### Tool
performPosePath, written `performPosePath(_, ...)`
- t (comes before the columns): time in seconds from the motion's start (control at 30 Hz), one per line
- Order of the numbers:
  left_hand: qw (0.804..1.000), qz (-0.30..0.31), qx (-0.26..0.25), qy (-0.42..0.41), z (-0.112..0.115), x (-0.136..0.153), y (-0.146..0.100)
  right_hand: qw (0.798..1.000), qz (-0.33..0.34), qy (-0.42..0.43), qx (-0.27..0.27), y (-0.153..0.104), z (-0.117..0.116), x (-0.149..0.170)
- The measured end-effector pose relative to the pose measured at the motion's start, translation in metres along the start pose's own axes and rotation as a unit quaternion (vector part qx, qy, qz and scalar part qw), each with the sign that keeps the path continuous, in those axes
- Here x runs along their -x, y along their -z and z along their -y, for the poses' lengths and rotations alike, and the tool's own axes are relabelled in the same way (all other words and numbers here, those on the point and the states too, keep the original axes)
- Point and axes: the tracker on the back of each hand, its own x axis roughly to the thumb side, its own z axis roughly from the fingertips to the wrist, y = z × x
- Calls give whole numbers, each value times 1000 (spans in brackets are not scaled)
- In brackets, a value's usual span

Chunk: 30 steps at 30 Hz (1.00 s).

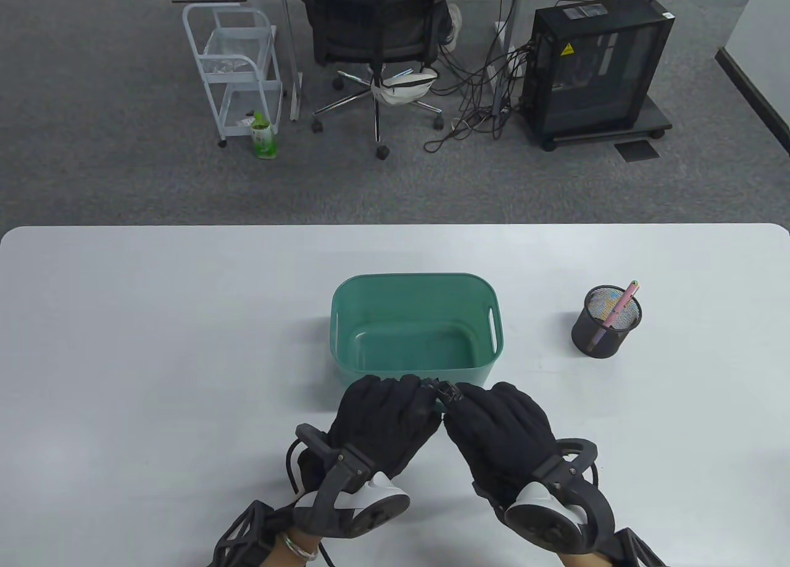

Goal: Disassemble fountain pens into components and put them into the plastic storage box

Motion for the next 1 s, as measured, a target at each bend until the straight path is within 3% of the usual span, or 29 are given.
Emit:
performPosePath(0.2,1000,-12,-10,-18,-4,6,0,1000,-4,6,11,-1,5,1)
performPosePath(0.4,991,-65,-48,-111,-16,31,-1,1000,-28,0,5,0,3,8)
performPosePath(0.67,950,-96,-127,-270,-30,52,-7,997,-41,25,-59,-2,-16,9)
performPosePath(0.83,924,-90,-123,-350,-26,48,-7,995,-34,33,-91,-5,-26,4)
performPosePath(1.0,919,-71,-114,-370,-19,40,-6,993,-28,36,-108,-8,-33,1)
